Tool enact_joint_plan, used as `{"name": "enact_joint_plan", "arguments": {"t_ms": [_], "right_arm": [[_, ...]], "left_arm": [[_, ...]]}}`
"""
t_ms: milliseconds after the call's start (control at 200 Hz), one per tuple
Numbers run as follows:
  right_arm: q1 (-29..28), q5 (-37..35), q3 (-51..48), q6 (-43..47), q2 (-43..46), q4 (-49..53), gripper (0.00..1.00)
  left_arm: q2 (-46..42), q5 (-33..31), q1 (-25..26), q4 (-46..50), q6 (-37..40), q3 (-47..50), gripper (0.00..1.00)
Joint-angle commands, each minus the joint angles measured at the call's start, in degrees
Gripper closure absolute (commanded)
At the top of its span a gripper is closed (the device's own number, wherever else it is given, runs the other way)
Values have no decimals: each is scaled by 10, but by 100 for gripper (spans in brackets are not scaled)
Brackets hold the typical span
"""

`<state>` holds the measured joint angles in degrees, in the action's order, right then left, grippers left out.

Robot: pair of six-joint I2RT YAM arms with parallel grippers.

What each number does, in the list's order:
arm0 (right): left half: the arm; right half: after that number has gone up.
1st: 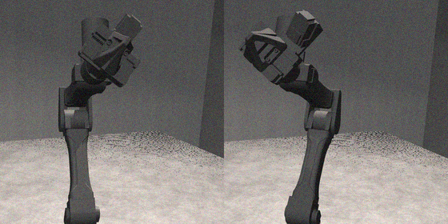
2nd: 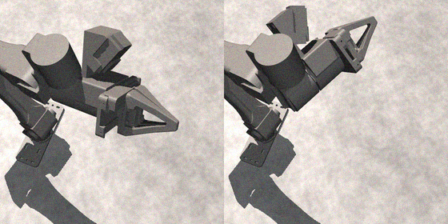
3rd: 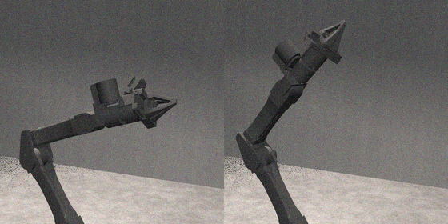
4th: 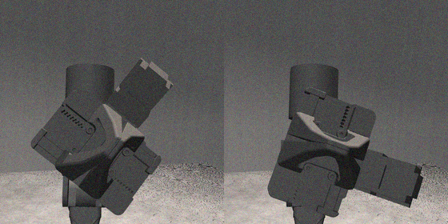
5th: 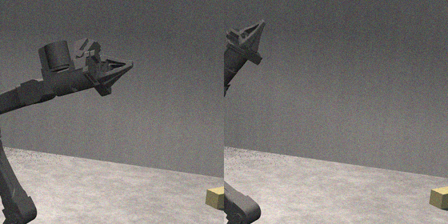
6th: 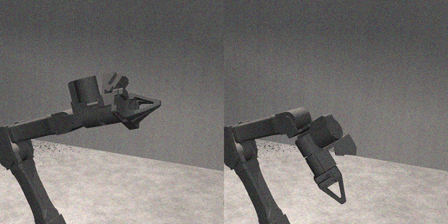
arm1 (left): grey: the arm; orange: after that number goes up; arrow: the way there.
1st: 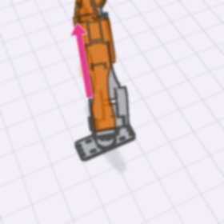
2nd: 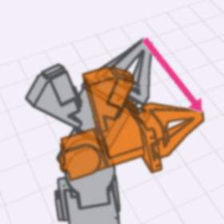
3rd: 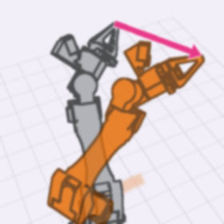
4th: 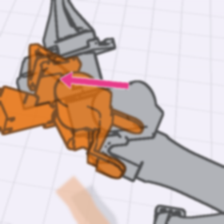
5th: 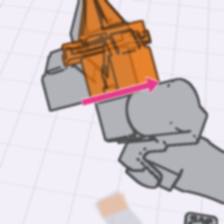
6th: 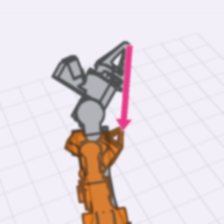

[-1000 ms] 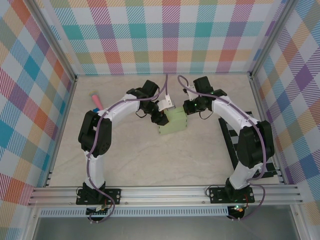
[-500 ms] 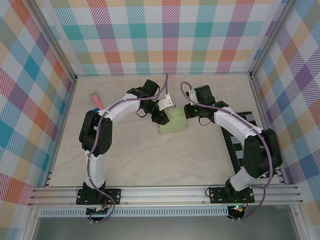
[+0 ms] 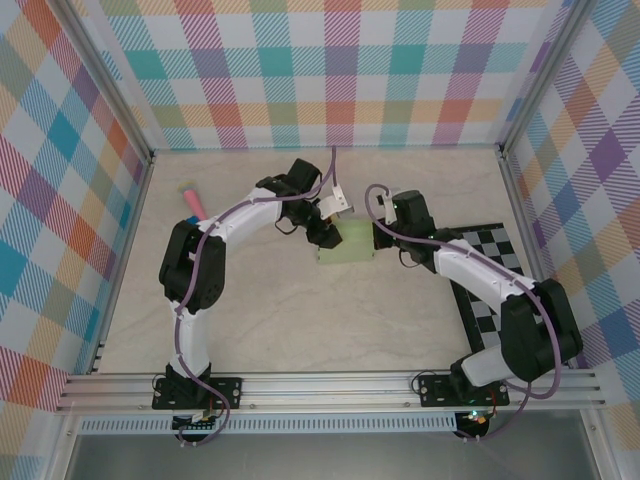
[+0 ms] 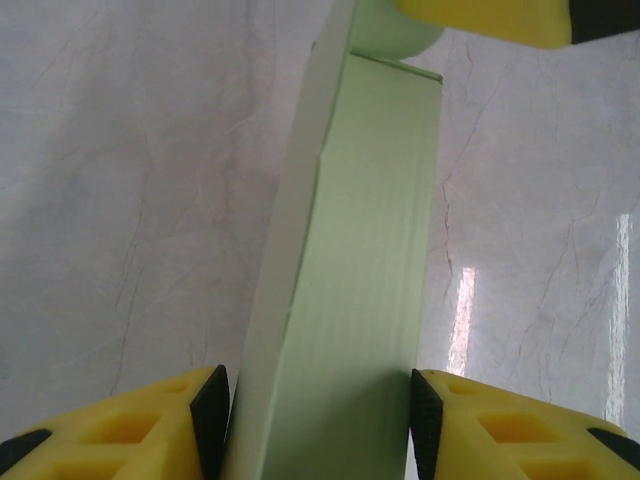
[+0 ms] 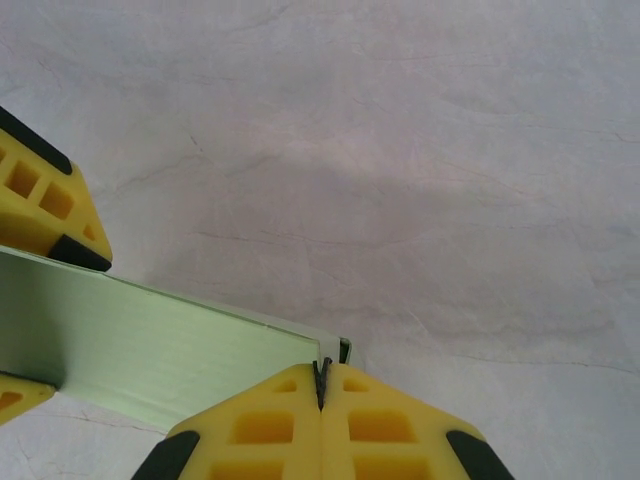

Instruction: Fold the paper box

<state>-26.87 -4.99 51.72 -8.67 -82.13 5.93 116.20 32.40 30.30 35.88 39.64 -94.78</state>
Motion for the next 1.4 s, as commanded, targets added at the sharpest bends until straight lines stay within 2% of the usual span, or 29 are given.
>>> {"name": "enact_joint_plan", "arguments": {"t_ms": [0, 80, 105, 120, 135, 215, 305, 430, 525, 565, 600, 640, 675, 770, 825, 890, 950, 1080, 1255, 1400], "right_arm": [[-8, -33, -28, -19, -3, 30, 100], [-10, -58, -42, -37, 2, 12, 100], [-10, -62, -46, -42, 3, 6, 100], [-10, -64, -47, -45, 4, 3, 100], [-10, -66, -49, -48, 5, 0, 100], [-12, -75, -60, -61, 9, -14, 100], [-16, -88, -65, -65, 12, -23, 100], [-18, -89, -58, -63, 11, -23, 100], [-20, -92, -49, -60, 10, -19, 100], [-22, -96, -47, -60, 11, -19, 100], [-22, -96, -45, -61, 10, -19, 100], [-22, -97, -41, -62, 9, -15, 100], [-23, -99, -38, -63, 8, -12, 100], [-24, -106, -32, -70, 3, -4, 100], [-25, -106, -27, -71, 1, -1, 100], [-26, -107, -20, -70, -3, 4, 100], [-28, -110, -10, -67, -7, 12, 100], [-33, -125, 6, -65, -14, 33, 100], [-37, -133, 16, -68, -20, 43, 100], [-43, -138, 26, -72, -29, 51, 100]], "left_arm": [[-32, -21, -3, -70, -67, -5, 47], [-60, -5, -6, -88, -85, 5, 41], [-70, 1, -7, -90, -88, 9, 25], [-75, 5, -7, -89, -88, 10, 6], [-81, 7, -7, -89, -90, 11, 1], [-114, 22, -15, -93, -108, 25, 0], [-167, 19, -31, -149, -165, 73, 0], [-235, -70, -67, -236, -289, 140, 0], [-265, -81, -100, -291, -385, 195, 0], [-259, -125, -112, -276, -449, 201, 0], [-236, -156, -121, -217, -497, 179, 0], [-202, -112, -131, -147, -460, 150, 8], [-188, -101, -127, -129, -427, 144, 15], [-224, -88, -109, -280, -399, 234, 21], [-228, -92, -98, -303, -366, 248, 26], [-210, -20, -98, -306, -324, 249, 37], [-206, 20, -94, -346, -328, 267, 40], [-208, 5, -82, -378, -342, 277, 50], [-203, -9, -72, -328, -283, 266, 56], [-188, 4, -65, -319, -277, 257, 61]]}}
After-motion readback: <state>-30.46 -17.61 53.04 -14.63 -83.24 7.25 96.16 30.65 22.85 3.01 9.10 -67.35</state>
